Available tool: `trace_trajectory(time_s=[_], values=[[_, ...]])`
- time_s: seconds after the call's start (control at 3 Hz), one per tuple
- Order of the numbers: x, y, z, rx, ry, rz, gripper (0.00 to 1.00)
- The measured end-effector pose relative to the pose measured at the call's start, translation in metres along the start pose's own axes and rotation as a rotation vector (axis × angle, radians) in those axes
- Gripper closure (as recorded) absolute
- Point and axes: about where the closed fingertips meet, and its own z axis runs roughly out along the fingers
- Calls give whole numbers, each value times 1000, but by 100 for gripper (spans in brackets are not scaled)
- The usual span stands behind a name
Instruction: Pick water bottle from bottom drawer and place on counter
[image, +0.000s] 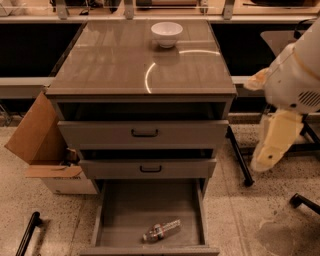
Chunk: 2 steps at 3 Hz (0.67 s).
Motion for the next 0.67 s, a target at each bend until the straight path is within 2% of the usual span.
trace_trajectory(time_s=[0.33,0.67], values=[[-10,35,66,-140,-140,-25,0],[-30,81,133,-297,-304,1,0]])
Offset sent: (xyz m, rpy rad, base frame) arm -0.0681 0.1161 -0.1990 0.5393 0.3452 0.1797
